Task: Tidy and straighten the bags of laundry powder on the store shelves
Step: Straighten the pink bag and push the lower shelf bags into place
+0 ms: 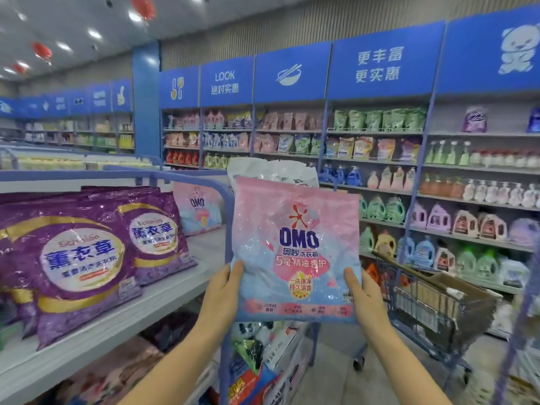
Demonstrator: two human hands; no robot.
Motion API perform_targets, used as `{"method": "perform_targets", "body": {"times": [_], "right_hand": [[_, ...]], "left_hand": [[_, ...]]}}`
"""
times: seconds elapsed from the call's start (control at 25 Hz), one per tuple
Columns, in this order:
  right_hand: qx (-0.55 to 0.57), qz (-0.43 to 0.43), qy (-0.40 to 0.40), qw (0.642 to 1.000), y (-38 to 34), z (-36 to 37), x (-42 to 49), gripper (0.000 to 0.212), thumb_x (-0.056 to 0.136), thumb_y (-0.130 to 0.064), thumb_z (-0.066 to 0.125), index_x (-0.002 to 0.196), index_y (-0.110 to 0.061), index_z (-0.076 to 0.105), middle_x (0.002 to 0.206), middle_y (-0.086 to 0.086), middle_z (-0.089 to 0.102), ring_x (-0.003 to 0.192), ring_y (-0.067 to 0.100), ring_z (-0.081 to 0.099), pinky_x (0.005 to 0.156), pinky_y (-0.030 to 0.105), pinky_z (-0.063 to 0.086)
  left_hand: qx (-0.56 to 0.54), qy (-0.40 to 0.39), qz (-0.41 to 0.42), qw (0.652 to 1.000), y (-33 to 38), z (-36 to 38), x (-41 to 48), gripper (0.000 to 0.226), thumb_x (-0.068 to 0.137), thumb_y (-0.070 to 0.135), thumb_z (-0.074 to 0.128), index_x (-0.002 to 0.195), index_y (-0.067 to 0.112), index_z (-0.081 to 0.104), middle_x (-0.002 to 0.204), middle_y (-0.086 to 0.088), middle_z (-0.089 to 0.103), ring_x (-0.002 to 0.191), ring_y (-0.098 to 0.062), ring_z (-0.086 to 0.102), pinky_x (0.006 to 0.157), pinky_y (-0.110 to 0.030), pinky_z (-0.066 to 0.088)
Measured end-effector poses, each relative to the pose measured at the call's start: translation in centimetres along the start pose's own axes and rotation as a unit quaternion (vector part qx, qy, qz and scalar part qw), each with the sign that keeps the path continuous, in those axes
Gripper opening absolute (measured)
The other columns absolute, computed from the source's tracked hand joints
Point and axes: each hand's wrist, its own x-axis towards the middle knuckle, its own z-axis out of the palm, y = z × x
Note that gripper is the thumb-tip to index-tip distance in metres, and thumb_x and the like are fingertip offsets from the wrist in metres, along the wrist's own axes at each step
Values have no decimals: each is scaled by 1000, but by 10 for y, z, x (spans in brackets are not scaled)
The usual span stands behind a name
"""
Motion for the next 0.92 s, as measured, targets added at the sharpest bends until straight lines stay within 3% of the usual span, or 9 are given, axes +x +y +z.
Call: {"method": "perform_targets", "body": {"times": [0.12, 0.24, 0.4, 0.52, 0.68, 0.8, 0.92], "right_hand": [[9, -14, -27, 999, 28, -18, 72, 14, 96, -20, 43, 95, -21, 57, 90, -4, 62, 78, 6, 59, 62, 8, 48], [-7, -19, -64, 998, 56, -37, 152, 15, 96, -21, 45, 94, -25, 59, 93, 3, 67, 74, 9, 65, 64, 18, 52], [17, -9, -123, 992, 95, -39, 247, 15, 95, -25, 45, 99, -22, 59, 92, -4, 68, 71, 0, 67, 58, 12, 49], [27, 0, -169, 985, 123, -19, 297, 15, 95, -27, 46, 100, -22, 59, 96, 1, 68, 78, 8, 66, 64, 18, 51], [65, 8, -224, 972, 145, 25, 350, 15, 94, -30, 47, 105, -25, 57, 99, 0, 68, 84, 14, 67, 64, 23, 55], [97, 32, -271, 957, 151, 58, 386, 24, 93, -32, 50, 115, -25, 54, 107, 0, 67, 93, 19, 68, 72, 35, 58], [107, 25, -307, 945, 165, 96, 417, 27, 92, -31, 51, 119, -22, 53, 113, 3, 66, 96, 18, 67, 76, 36, 58]], "left_hand": [[-11, 28, -5, 1000, -24, 47, 54, 36, 98, 33, 41, 80, 7, 60, 81, -10, 61, 76, -23, 57, 74, -35, 44], [-14, 85, -5, 996, -41, 96, 100, 31, 99, 27, 40, 78, 15, 60, 80, 0, 61, 73, -12, 56, 69, -24, 42], [-8, 143, -25, 989, -56, 136, 159, 31, 99, 28, 39, 77, 19, 59, 80, 0, 62, 77, -17, 57, 69, -27, 44], [12, 184, -23, 983, -71, 142, 197, 33, 99, 30, 39, 76, 17, 58, 81, -1, 61, 77, -17, 56, 70, -27, 44], [30, 230, 8, 973, -83, 134, 244, 33, 99, 30, 38, 72, 21, 54, 75, 6, 57, 69, -5, 51, 61, -12, 41], [20, 263, 7, 965, -92, 121, 281, 30, 99, 32, 38, 80, 20, 59, 84, 6, 62, 80, -10, 57, 67, -19, 43], [46, 297, 16, 954, -106, 103, 308, 38, 99, 32, 38, 78, 7, 58, 79, -5, 61, 74, -19, 57, 67, -28, 43]]}}
